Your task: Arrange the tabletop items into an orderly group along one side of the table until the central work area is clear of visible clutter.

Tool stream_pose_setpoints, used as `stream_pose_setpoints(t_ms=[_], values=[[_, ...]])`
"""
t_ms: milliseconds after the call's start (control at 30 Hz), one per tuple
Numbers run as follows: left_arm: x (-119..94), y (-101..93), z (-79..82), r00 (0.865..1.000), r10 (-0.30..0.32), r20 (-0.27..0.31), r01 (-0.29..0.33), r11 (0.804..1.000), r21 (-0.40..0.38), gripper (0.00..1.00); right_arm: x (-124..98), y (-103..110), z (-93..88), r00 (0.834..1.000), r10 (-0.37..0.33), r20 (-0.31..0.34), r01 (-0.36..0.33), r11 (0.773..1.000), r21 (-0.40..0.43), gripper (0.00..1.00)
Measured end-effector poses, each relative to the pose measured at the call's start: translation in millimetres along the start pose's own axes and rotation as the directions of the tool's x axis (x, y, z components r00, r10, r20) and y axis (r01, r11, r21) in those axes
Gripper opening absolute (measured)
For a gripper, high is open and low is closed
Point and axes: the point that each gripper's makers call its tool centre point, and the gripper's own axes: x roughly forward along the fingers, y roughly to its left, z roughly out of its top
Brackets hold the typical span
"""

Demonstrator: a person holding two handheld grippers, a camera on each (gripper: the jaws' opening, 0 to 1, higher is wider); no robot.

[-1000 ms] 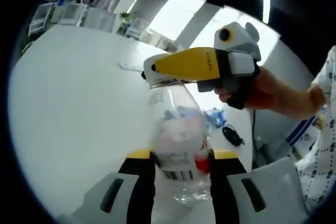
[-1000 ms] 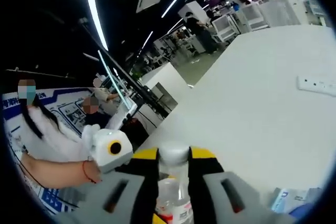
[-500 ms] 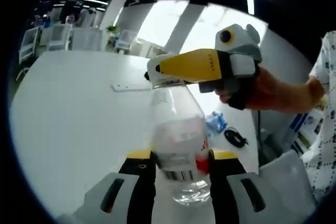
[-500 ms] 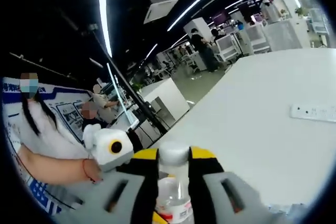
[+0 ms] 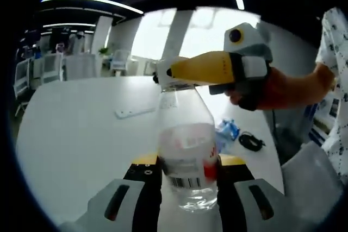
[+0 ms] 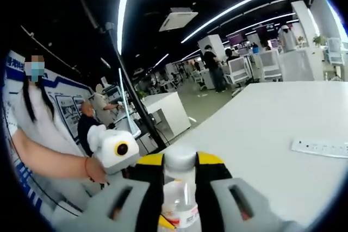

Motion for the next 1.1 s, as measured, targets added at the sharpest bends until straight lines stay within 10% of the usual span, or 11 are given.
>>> stream_pose_setpoints(t_ms=[1100], values=[[-4.6,14.3,-23.5,0.999,-0.035,-0.007,0.036,0.976,0.214,0.35,8.8,9.2,-24.1,0.998,-0.065,0.004,0.064,0.970,-0.237,0.17]])
